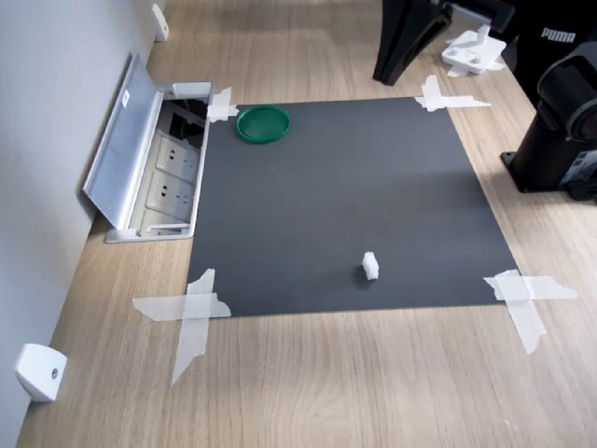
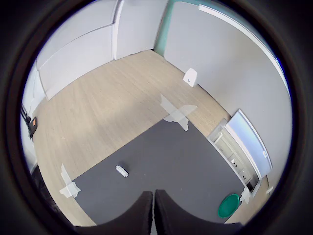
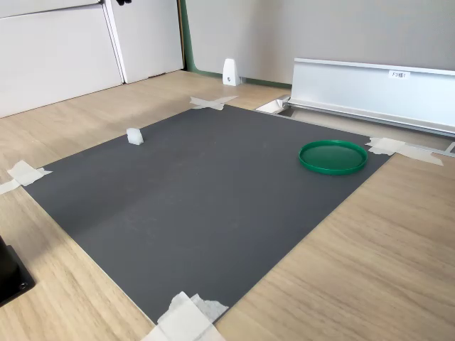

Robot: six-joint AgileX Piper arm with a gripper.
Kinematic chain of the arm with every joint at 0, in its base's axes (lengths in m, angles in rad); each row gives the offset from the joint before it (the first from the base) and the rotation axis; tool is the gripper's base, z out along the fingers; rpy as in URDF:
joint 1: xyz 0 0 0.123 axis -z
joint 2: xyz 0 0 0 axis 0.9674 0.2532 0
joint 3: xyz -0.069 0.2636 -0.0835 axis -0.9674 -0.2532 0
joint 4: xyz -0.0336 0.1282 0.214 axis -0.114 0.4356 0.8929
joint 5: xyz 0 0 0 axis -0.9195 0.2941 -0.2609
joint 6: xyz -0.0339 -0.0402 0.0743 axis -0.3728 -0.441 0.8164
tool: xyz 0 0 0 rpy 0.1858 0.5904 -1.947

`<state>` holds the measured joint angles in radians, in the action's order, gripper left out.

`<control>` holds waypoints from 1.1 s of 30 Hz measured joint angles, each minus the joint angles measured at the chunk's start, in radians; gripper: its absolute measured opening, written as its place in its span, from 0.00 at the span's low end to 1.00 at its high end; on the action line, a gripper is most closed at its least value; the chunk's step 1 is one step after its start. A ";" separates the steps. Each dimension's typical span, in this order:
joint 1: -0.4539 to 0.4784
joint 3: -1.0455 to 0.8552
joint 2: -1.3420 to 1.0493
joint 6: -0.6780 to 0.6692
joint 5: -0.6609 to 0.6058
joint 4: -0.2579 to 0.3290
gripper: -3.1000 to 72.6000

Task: Grasp a white terminal and put it on the green lid.

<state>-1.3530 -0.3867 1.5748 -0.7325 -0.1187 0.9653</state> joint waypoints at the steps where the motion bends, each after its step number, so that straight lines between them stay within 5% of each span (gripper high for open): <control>1: -0.003 0.019 0.015 -0.004 -0.008 -0.004 0.03; 8: -0.157 0.121 0.124 -0.016 -0.037 -0.138 0.05; 13: -0.285 0.143 0.186 -0.072 -0.058 -0.216 0.15; 18: -0.390 0.145 0.235 -0.119 -0.055 -0.309 0.46; 24: -0.449 0.145 0.277 -0.123 0.020 -0.328 0.90; 33: -0.469 0.146 0.315 -0.117 0.031 -0.329 1.00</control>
<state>-1.8218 -0.2409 1.8898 -0.8497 -0.0880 0.6365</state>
